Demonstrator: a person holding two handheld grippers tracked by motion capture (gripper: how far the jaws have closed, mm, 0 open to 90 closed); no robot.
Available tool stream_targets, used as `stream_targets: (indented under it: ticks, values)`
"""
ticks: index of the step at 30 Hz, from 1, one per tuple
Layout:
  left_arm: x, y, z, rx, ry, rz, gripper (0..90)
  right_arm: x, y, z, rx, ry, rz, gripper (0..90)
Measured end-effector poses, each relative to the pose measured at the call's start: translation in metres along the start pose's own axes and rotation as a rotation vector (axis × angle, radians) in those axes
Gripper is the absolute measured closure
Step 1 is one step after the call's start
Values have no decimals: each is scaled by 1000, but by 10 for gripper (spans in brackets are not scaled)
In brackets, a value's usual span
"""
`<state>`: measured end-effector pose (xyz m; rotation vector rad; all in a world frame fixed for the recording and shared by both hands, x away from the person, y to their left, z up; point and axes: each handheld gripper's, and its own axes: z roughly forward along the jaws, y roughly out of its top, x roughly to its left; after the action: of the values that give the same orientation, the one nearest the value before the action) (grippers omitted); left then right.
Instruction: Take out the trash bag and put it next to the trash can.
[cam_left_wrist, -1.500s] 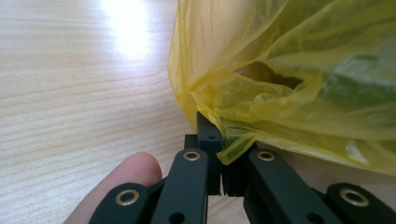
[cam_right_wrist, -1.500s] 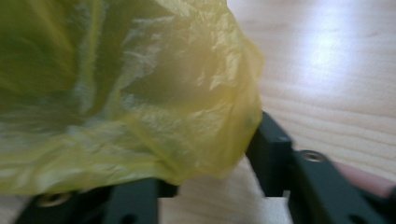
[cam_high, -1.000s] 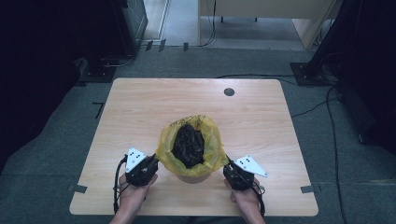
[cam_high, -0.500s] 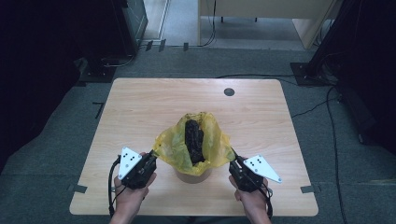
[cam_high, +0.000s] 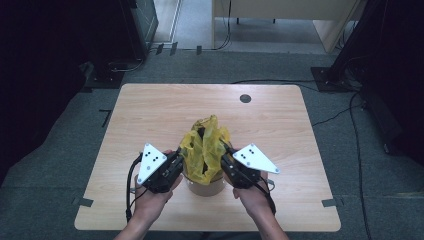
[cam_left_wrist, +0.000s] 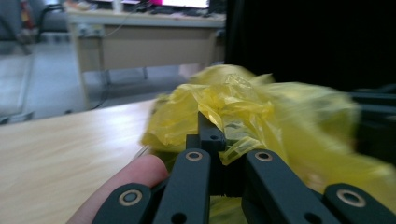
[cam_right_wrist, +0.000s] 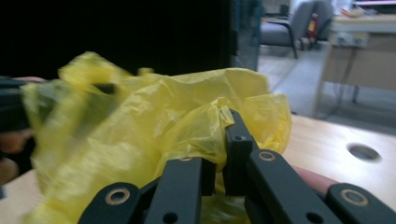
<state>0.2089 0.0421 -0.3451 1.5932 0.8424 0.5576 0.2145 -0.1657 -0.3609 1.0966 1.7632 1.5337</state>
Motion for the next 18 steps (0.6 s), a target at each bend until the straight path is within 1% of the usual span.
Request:
stream_targets:
  ticks: [1,3,4,5,6,7,8,9,11,12,14,16,18]
  values:
    - [-5,4,-1,-15,-9,13,897,4,6,1,-10,14,-8,867]
    - [-12,7,-4,-56,-3,72,896,10,17,1,-33,34,-22,867]
    - [-12,7,-4,-56,-3,72,895,12,21,0,-46,36,-29,866]
    - [-13,3,-5,-56,11,106,894,12,23,0,-50,38,-36,866]
    - [-10,-1,-3,-42,11,92,893,12,23,2,-39,40,-38,865]
    - [-10,-1,-3,-42,11,92,892,10,20,4,-2,53,-28,859]
    - [-2,-12,3,4,26,59,892,8,15,8,40,63,-30,842]
    - [2,-16,6,26,28,39,892,5,8,12,76,62,-31,820]
    - [9,-21,9,42,38,13,892,0,-2,15,116,45,-19,739]
    - [12,-22,9,41,45,6,892,-3,-5,14,118,52,-5,702]
    - [17,-21,8,33,56,-10,892,-9,-8,8,105,71,8,660]
    - [19,-19,7,25,62,-10,892,-17,-9,0,106,68,4,608]
    - [23,-16,5,15,70,-12,890,-28,-9,-9,108,61,21,571]
